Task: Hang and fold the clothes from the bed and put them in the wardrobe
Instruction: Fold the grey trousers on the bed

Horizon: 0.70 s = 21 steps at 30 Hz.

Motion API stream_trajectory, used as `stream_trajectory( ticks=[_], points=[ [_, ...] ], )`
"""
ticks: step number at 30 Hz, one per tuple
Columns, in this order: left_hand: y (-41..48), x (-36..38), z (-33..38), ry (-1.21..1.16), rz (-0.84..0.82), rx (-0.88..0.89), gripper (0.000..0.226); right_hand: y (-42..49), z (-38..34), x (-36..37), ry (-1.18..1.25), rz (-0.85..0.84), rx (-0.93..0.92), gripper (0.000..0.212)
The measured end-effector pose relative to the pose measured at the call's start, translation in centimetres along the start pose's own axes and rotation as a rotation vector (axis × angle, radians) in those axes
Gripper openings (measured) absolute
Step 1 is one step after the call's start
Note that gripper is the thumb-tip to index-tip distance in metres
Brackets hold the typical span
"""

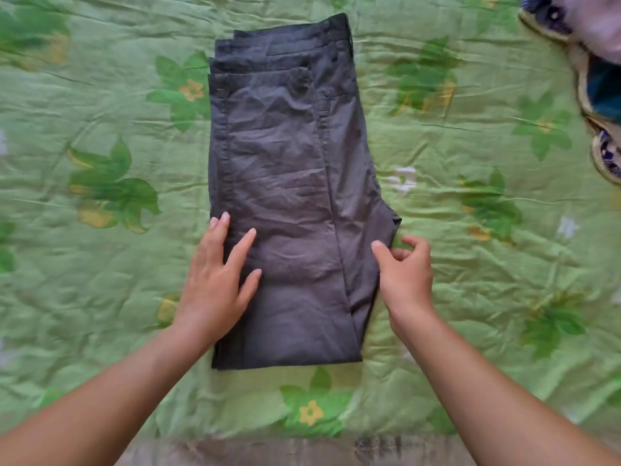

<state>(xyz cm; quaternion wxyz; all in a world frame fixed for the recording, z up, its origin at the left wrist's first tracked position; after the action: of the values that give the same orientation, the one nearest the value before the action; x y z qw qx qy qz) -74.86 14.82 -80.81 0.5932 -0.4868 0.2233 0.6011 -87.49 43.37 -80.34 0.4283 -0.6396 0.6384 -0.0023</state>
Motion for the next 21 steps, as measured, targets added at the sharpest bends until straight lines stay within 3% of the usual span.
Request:
stream_trajectory(
  ticks=[2, 4, 7, 10, 12, 16, 21],
  points=[
    [1.0, -0.3, 0.5, 0.006, 0.006, 0.010, 0.064, 1.0, 0.7, 0.6, 0.102, -0.104, 0.149, 0.024],
    [2.0, -0.3, 0.9, 0.023, 0.001, 0.006, 0.065, 2.0, -0.1, 1.0, 0.123, -0.156, 0.150, 0.026],
    [2.8, 0.1, 1.3, 0.042, -0.029, -0.041, 0.067, 2.9, -1.2, 2.3, 0.375, -0.240, 0.224, 0.015],
    [2.7, 0.5, 1.4, 0.061, -0.034, -0.063, 0.067, 3.8, -2.0, 2.7, 0.538, -0.244, 0.273, 0.022],
    [2.7, 0.5, 1.2, 0.061, -0.033, -0.065, 0.067, 4.5, -2.4, 1.8, 0.462, -0.193, 0.239, 0.024],
    [2.8, 0.8, 0.9, 0.061, -0.042, -0.063, 0.063, 5.0, -3.1, -1.8, 0.164, -0.012, 0.098, 0.009],
    [2.8, 1.0, 0.9, 0.085, -0.047, -0.070, 0.066, 2.3, 0.2, 0.5, 0.086, -0.230, 0.258, 0.006]
  ],
)
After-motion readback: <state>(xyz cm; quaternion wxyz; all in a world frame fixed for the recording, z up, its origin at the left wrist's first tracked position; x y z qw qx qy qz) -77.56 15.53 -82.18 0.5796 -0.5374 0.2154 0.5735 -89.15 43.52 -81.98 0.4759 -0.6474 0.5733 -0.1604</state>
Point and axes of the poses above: each hand's wrist, its own y-axis towards the middle knuckle, its own x-axis out of the palm, z = x × y, the point moved 9 cm from there along y, towards the middle knuckle, and after that the axes turned 7 degrees about -z, right-handed, at the moved point
